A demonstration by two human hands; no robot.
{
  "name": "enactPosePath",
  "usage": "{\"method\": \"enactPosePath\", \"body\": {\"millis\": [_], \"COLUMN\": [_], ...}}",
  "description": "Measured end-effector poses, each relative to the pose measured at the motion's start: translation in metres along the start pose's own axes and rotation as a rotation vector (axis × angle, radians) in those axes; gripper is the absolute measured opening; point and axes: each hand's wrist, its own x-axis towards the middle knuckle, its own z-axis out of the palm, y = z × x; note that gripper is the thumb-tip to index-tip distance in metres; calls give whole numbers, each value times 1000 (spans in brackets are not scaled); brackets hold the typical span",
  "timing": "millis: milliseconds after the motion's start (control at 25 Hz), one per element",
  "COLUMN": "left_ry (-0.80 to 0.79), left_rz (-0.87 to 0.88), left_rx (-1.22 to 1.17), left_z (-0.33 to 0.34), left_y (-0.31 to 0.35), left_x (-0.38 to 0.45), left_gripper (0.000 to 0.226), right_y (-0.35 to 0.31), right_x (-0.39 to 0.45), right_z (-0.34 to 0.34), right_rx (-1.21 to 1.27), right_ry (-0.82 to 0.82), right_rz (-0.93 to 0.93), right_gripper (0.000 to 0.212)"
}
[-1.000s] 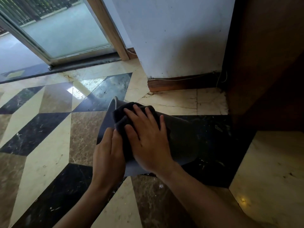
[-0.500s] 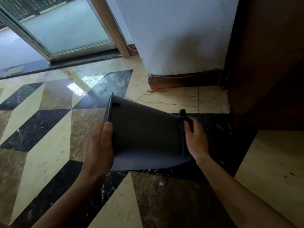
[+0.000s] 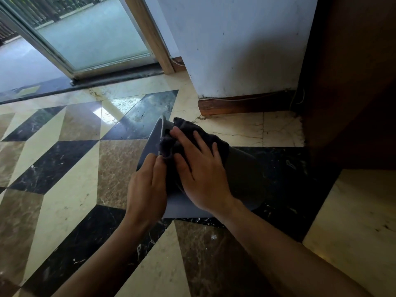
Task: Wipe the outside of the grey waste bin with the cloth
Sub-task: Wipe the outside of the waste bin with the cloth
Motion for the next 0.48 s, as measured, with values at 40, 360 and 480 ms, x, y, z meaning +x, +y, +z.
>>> {"method": "enactPosePath", "body": {"millis": [40, 360, 480], "left_ry": [-11, 60, 91], "left_rz": [8, -105, -130], "left_rx": [4, -27, -33], "left_z": [-2, -19, -22], "left_y": [-1, -23, -25], "left_x": [1, -14, -14], "left_gripper": [47, 38, 40], "right_y": [3, 72, 101], "right_x": [-3, 4, -6], "right_z": [3, -1, -9], "right_rx": [-31, -155, -181], "right_ry": [5, -43, 9], "right_rz": [-25, 231, 333], "right_gripper": [54, 58, 55]}}
